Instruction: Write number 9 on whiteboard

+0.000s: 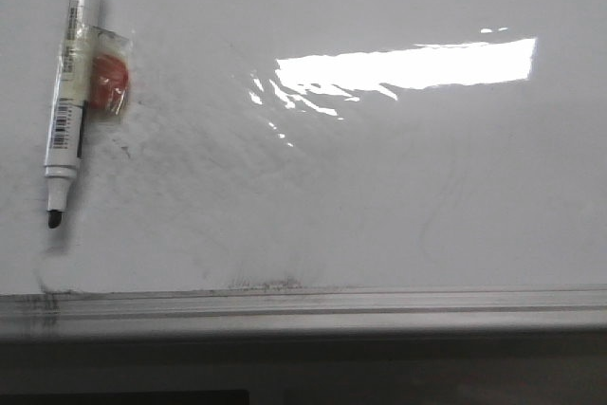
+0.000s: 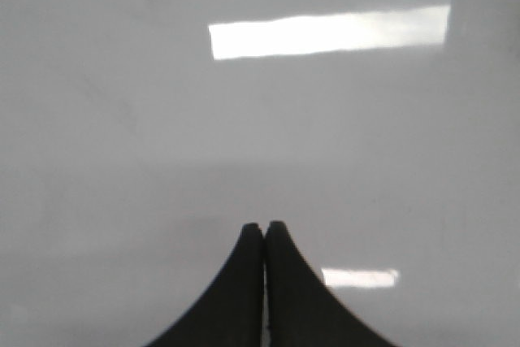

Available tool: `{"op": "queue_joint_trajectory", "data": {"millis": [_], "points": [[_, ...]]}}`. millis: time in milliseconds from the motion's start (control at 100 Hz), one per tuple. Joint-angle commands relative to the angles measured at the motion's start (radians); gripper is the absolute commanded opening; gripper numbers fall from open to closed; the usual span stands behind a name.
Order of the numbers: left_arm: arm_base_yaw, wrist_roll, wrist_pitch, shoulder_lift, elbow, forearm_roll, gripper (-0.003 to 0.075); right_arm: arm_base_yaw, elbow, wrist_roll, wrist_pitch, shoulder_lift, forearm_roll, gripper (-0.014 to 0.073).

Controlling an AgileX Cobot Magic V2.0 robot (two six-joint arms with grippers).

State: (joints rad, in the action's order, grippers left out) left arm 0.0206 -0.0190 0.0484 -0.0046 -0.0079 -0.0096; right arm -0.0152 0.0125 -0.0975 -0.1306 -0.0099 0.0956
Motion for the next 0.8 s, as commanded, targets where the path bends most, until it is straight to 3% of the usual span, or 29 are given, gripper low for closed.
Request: {"op": "queue_joint_trajectory", "data": {"millis": [0,120,280,480,560,790], "points": [[-0.003,-0.005,-0.119,-0.028,0.042,0.002,-0.002,-0.008,0.01,0.012,0.14,-0.023,0.017,-0.0063],[-0.003,-0.007,-0.143,-0.028,0.04,-0.019,-0.002,-0.008,0.003,0.002,0.19,-0.022,0.013,-0.0063],[-0.005,-0.007,-0.144,-0.028,0.034,-0.091,-0.002,-0.008,-0.049,0.002,0.08,0.0,0.01,-0.0063],[-0.005,-0.007,0.042,0.004,-0.098,-0.101,-0.0021,-0.008,-0.187,0.002,-0.071,0.13,-0.061,-0.0063],[-0.005,-0.007,0.045,0.039,-0.143,-0.101,-0.002,-0.008,-0.247,0.002,-0.148,0.211,-0.114,-0.0063],[-0.005,-0.007,0.097,0.142,-0.202,-0.099,-0.0011,-0.008,-0.305,0.002,-0.111,0.387,-0.123,-0.0063]]}}
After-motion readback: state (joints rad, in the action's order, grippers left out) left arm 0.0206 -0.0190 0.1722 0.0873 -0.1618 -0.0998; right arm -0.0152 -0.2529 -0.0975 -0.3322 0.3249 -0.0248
